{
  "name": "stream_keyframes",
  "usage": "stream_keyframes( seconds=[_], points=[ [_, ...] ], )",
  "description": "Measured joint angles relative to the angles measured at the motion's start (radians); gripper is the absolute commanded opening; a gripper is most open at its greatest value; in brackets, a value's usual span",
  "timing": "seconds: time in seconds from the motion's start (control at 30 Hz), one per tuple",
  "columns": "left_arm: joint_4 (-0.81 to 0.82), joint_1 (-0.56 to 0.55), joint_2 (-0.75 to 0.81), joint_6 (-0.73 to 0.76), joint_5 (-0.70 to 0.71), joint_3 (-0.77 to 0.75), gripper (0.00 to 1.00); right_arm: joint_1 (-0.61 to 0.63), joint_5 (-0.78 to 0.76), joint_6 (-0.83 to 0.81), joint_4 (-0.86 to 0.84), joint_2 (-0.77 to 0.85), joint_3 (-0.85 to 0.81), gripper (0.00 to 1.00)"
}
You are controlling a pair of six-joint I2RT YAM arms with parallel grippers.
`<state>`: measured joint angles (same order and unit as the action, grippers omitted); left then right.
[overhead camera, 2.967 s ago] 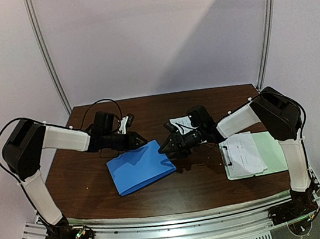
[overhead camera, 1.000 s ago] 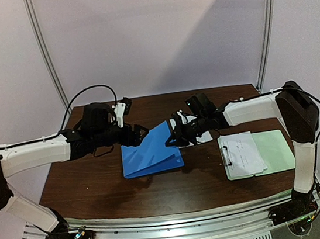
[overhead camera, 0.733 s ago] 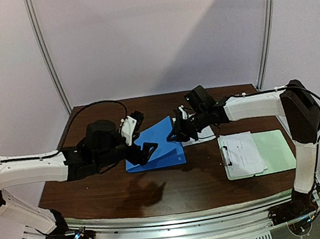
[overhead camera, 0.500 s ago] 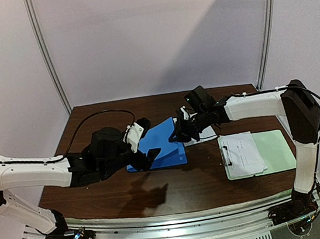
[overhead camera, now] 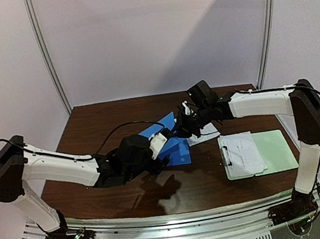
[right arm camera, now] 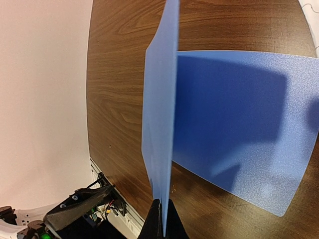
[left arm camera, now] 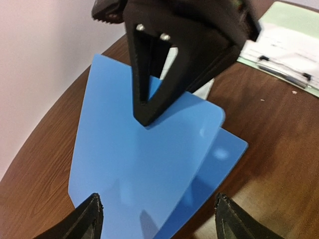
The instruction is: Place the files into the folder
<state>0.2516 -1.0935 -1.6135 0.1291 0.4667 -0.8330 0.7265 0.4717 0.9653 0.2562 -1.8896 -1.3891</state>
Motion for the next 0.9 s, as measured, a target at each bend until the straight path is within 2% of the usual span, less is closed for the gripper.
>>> stream_keyframes(
  seconds=[0.1,0.2,0.37,0.47,0.53,0.63,0.9],
  points=[
    [0.017,-0.007,-0.051,0.014,0.054,-0.022,0.67,0.000,0.000,0.000,0.008,0.002,0.000,0.00],
    [0.032,-0.017,-0.093,0.039,0.119,-0.038,0.51,0.000,0.000,0.000,0.016,0.002,0.000,0.00],
    [0.076,-0.045,-0.131,0.090,0.211,-0.043,0.35,0.002,-0.007,0.000,0.024,0.008,0.000,0.00],
    [0.104,-0.061,-0.142,0.116,0.246,-0.044,0.21,0.002,-0.014,0.003,0.029,0.026,0.001,0.01],
    [0.117,-0.071,-0.145,0.138,0.267,-0.045,0.11,0.002,-0.016,0.006,0.028,0.043,0.002,0.10],
    [0.135,-0.085,-0.149,0.161,0.297,-0.051,0.00,0.002,-0.017,0.017,0.020,0.067,0.011,0.18],
    [0.148,-0.108,-0.154,0.174,0.354,-0.056,0.00,0.002,-0.016,0.029,0.004,0.082,0.052,0.51]
  ],
)
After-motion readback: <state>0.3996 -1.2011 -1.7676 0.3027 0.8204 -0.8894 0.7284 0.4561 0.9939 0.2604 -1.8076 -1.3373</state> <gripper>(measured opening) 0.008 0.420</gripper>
